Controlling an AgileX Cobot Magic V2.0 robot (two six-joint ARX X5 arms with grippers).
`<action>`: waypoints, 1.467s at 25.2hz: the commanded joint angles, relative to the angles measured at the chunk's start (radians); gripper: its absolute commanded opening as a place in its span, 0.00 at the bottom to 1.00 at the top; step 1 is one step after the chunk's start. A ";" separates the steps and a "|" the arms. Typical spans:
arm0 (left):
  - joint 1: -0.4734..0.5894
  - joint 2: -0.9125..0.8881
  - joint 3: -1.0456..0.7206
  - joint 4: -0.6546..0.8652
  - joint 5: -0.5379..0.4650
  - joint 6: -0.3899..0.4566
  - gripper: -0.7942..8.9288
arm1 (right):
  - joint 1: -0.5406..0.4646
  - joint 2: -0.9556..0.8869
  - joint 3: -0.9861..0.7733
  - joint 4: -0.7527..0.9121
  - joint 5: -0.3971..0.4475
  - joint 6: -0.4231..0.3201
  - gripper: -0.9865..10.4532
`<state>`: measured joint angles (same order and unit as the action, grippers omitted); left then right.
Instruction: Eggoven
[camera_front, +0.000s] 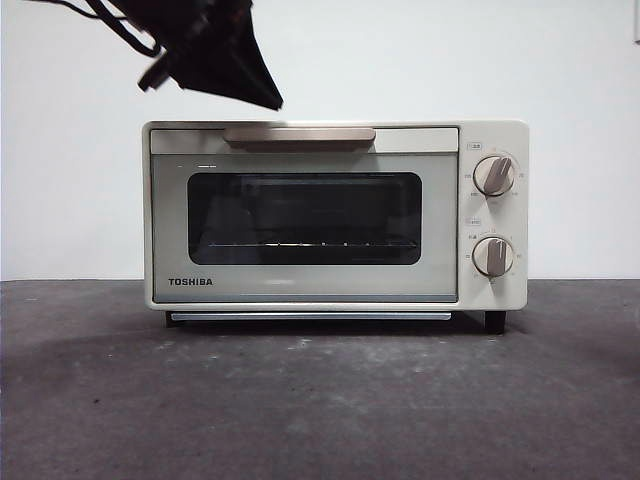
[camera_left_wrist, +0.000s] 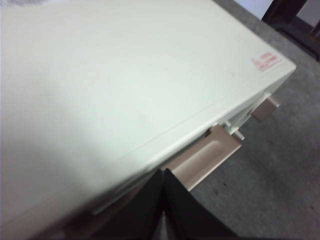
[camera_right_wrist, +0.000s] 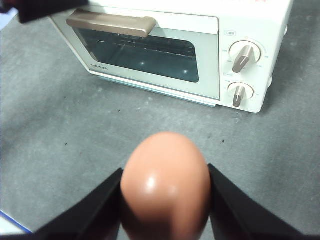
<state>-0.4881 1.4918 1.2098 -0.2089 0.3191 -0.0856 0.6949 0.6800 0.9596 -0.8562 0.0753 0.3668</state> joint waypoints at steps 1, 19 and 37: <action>-0.013 0.035 0.026 0.016 -0.007 0.023 0.09 | 0.010 0.003 0.017 0.010 0.005 -0.006 0.09; -0.122 0.100 0.026 -0.114 -0.018 0.051 0.09 | 0.010 0.004 0.017 0.010 0.005 -0.008 0.09; -0.339 0.056 0.026 -0.315 -0.018 -0.017 0.09 | 0.010 0.005 0.018 0.011 0.012 -0.009 0.09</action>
<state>-0.8165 1.5581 1.2236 -0.5339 0.3008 -0.0963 0.6949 0.6804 0.9596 -0.8562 0.0826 0.3664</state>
